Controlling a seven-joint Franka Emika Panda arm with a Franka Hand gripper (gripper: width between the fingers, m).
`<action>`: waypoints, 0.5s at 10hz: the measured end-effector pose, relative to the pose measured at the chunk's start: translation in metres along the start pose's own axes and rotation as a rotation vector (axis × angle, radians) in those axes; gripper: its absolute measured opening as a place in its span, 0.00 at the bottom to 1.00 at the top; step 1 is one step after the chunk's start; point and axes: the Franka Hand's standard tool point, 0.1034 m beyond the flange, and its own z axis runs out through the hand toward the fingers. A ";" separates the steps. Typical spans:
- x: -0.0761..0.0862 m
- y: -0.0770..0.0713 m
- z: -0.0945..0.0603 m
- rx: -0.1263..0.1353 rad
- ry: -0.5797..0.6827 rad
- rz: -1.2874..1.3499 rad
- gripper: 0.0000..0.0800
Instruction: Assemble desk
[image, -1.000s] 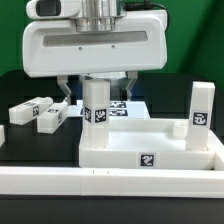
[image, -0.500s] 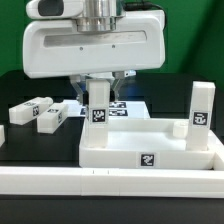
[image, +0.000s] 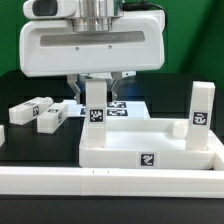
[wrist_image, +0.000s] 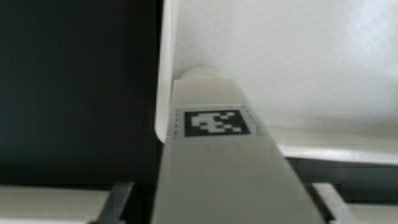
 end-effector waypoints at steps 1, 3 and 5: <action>0.000 0.000 0.000 0.000 -0.001 0.059 0.36; -0.001 0.003 0.001 -0.003 0.003 0.241 0.36; -0.001 0.009 0.000 -0.009 0.013 0.359 0.36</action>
Offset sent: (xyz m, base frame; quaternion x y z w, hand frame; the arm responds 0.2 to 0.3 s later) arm -0.0115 0.0000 -0.0020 0.0038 -0.0045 0.1886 0.9820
